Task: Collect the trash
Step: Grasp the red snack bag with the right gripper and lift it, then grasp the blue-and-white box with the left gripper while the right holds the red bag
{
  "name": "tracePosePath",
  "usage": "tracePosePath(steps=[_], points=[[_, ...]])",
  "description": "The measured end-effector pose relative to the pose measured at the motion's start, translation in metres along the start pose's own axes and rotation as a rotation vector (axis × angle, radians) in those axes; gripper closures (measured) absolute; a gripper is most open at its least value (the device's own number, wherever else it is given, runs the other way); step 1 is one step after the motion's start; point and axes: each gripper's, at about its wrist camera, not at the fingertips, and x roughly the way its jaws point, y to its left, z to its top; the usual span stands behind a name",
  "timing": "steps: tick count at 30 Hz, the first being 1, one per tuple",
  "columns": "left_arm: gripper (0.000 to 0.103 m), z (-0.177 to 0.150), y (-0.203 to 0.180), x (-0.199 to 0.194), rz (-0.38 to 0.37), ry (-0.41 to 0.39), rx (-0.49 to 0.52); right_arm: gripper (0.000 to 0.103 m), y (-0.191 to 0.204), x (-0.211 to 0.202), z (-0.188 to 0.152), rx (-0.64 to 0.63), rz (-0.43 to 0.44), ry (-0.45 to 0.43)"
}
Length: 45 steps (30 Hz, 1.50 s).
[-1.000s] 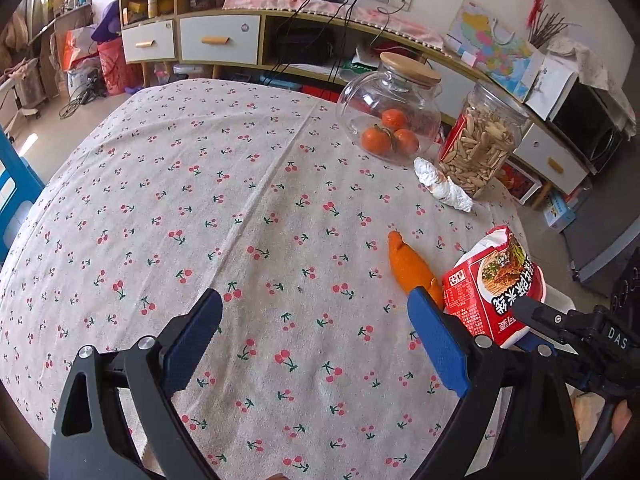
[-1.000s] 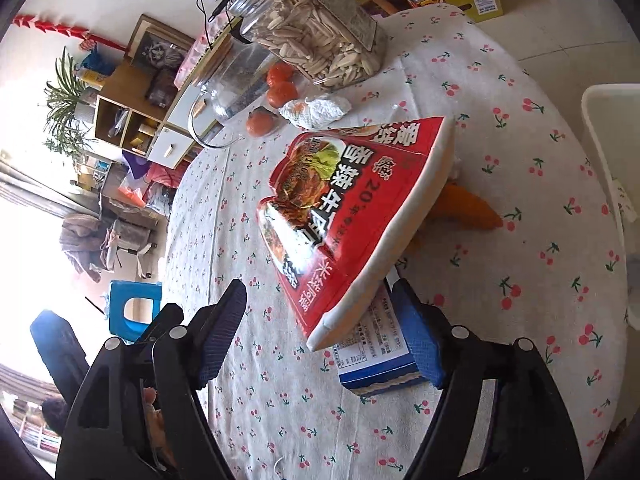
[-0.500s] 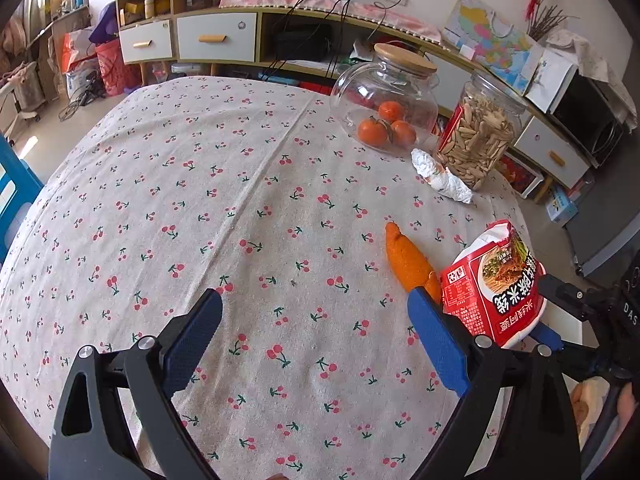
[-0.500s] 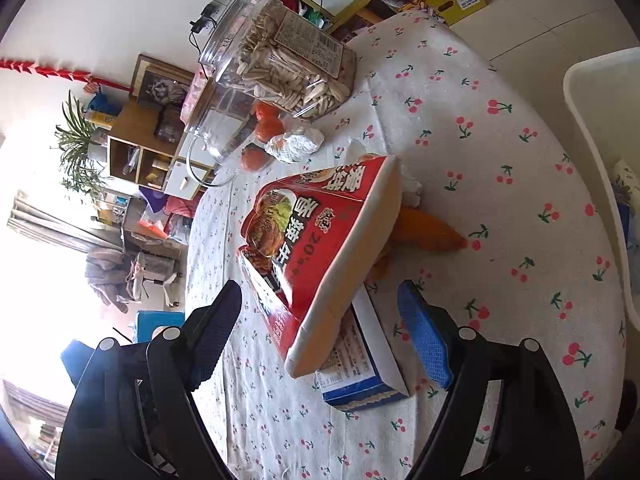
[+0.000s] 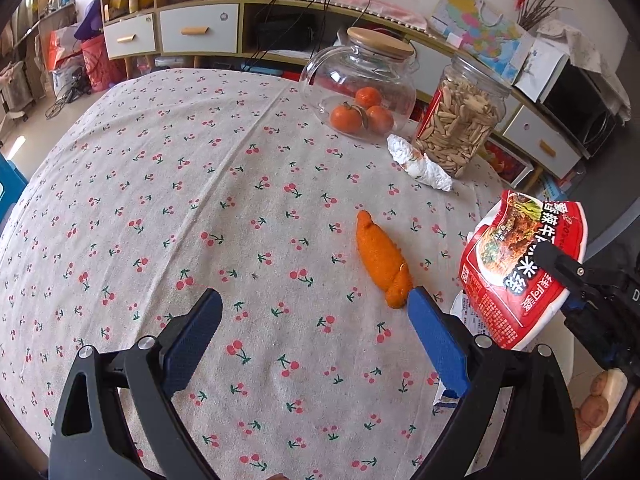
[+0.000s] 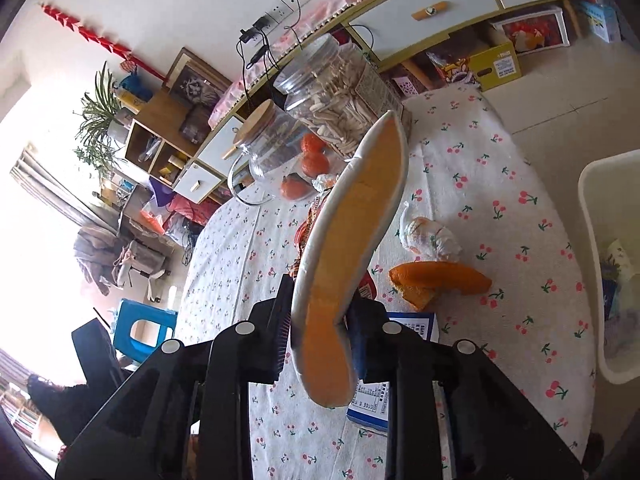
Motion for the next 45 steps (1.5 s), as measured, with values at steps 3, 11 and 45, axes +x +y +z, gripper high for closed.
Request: tracePosePath(steps=[3, 11, 45], points=[[0.012, -0.004, -0.015, 0.003, -0.011, 0.012, 0.023, 0.079, -0.006, -0.025, 0.007, -0.019, -0.012, -0.045], [0.012, -0.022, -0.080, 0.019, -0.053, 0.055, 0.176, 0.079, -0.033, -0.073, 0.012, -0.072, -0.141, -0.152], [0.048, -0.007, -0.051, 0.012, 0.024, -0.061, 0.096, 0.079, -0.011, -0.090, -0.002, -0.278, -0.224, -0.192]])
